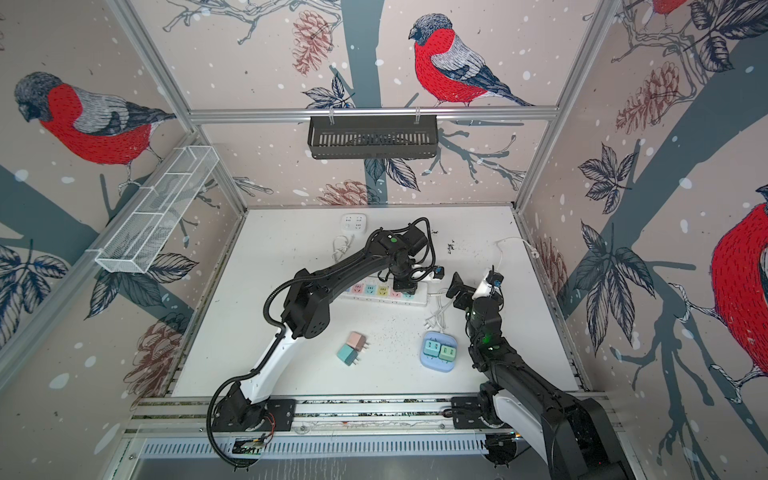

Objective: Insert the plug
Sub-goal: 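Press the teal adapter down into the teal socket with the left gripper, then open the left gripper and lift away while the right gripper rises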

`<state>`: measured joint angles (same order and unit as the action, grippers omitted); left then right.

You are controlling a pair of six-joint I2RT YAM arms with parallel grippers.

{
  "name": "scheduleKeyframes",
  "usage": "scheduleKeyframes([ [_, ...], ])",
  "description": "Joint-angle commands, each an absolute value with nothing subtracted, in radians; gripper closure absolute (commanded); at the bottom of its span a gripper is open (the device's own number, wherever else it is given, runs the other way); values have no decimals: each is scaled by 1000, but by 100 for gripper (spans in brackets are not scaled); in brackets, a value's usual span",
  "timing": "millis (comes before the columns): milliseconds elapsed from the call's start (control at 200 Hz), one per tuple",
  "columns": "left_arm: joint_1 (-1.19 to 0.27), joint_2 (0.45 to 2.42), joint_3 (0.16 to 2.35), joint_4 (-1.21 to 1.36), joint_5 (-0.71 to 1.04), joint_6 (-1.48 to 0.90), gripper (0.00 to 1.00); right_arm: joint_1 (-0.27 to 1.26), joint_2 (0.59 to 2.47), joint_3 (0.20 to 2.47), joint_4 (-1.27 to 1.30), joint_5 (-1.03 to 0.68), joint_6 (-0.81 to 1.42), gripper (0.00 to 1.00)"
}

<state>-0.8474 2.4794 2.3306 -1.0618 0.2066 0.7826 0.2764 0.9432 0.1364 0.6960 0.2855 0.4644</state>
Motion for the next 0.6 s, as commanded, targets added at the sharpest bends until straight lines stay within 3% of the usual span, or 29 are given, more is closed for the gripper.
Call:
scheduleKeyframes([
  [0, -836, 2524, 2368, -1076, 152, 781, 100, 276, 945, 143, 713, 288, 459, 0],
  [300, -819, 2550, 2384, -1054, 181, 777, 100, 276, 937, 140, 713, 290, 460, 0],
  [410, -819, 2525, 2361, -1000, 163, 741, 64, 275, 936, 141, 710, 294, 460, 0],
  [425, -819, 2519, 2356, -991, 161, 738, 44, 275, 936, 141, 709, 294, 460, 0],
  [430, -819, 2517, 2354, -988, 164, 736, 26, 275, 936, 142, 709, 295, 461, 0],
  [435, -819, 2515, 2352, -985, 165, 735, 15, 275, 936, 142, 709, 295, 461, 0],
  [440, -819, 2513, 2351, -982, 166, 733, 8, 276, 936, 141, 708, 295, 461, 0],
  [450, -818, 2510, 2347, -978, 168, 732, 3, 276, 935, 141, 708, 296, 460, 0],
  [595, -818, 2441, 2298, -915, 220, 727, 1, 275, 933, 142, 704, 298, 463, 0],
])
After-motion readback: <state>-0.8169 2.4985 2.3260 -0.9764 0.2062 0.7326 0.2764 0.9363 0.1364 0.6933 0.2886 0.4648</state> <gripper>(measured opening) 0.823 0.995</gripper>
